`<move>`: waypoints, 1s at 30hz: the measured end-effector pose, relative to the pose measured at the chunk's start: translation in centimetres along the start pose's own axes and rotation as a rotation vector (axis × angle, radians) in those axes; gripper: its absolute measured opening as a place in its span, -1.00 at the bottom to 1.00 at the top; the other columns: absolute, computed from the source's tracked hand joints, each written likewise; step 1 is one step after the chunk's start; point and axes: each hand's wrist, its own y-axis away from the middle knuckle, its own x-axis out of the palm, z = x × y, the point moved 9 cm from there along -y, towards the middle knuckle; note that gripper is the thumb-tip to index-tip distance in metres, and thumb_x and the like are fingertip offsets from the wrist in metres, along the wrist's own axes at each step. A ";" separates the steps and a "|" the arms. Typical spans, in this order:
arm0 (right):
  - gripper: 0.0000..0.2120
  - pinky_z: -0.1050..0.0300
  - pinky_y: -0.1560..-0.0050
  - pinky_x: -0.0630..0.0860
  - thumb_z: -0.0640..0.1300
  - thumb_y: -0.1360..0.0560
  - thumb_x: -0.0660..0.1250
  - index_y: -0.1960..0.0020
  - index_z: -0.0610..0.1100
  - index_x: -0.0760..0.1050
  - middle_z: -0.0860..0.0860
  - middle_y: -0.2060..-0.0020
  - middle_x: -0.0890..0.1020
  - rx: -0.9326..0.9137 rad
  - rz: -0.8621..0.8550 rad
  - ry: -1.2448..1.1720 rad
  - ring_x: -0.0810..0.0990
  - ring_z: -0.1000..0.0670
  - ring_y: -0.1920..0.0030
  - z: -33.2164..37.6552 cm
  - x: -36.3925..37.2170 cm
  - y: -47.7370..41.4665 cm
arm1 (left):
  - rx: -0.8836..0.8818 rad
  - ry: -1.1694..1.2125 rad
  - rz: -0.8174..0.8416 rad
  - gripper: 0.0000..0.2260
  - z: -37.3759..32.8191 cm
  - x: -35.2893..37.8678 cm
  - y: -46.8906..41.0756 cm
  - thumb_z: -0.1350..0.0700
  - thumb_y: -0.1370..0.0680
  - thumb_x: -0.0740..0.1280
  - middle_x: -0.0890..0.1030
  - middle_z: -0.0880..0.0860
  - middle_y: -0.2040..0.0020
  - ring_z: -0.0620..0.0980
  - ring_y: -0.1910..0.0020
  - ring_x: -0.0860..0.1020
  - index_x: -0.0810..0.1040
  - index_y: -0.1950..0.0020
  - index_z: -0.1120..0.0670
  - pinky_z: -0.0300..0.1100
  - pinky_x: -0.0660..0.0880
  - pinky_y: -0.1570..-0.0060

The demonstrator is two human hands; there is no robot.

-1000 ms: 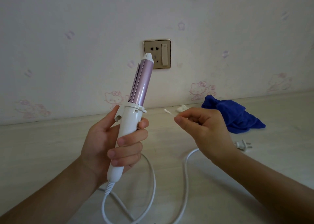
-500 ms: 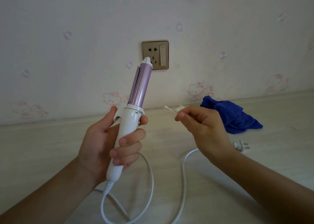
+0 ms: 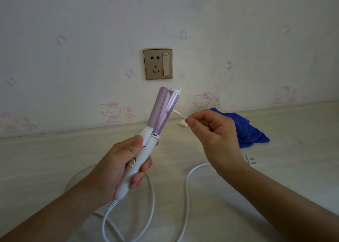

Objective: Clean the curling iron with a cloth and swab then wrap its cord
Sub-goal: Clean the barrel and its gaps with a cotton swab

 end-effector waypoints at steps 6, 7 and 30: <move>-0.82 0.30 0.38 0.40 -0.24 -0.59 0.42 0.13 -0.01 0.67 0.08 0.48 0.51 -0.028 0.015 0.074 0.40 0.15 0.45 0.5 0.1 0.0 | 0.029 -0.117 -0.025 -0.55 0.2 0.2 0.3 -0.12 -0.53 0.28 0.45 0.19 0.36 -0.02 0.59 0.30 0.46 -0.01 0.30 -0.30 0.29 0.57; -0.81 0.29 0.38 0.42 -0.24 -0.59 0.42 0.13 0.00 0.68 0.07 0.47 0.52 -0.032 0.028 0.087 0.42 0.16 0.45 0.6 0.3 0.1 | 0.030 -0.122 -0.026 -0.56 0.1 0.2 0.3 -0.13 -0.53 0.28 0.45 0.19 0.36 -0.02 0.59 0.30 0.46 0.00 0.29 -0.29 0.29 0.57; -0.82 0.24 0.44 0.39 -0.19 -0.56 0.41 0.18 0.00 0.66 0.11 0.53 0.47 -0.052 0.083 0.174 0.37 0.15 0.49 0.7 1.6 0.9 | -0.047 -0.127 -0.036 -0.42 0.3 0.6 0.7 -0.25 -0.53 0.19 0.44 0.16 0.39 -0.02 0.61 0.27 0.59 -0.15 0.27 -0.29 0.25 0.56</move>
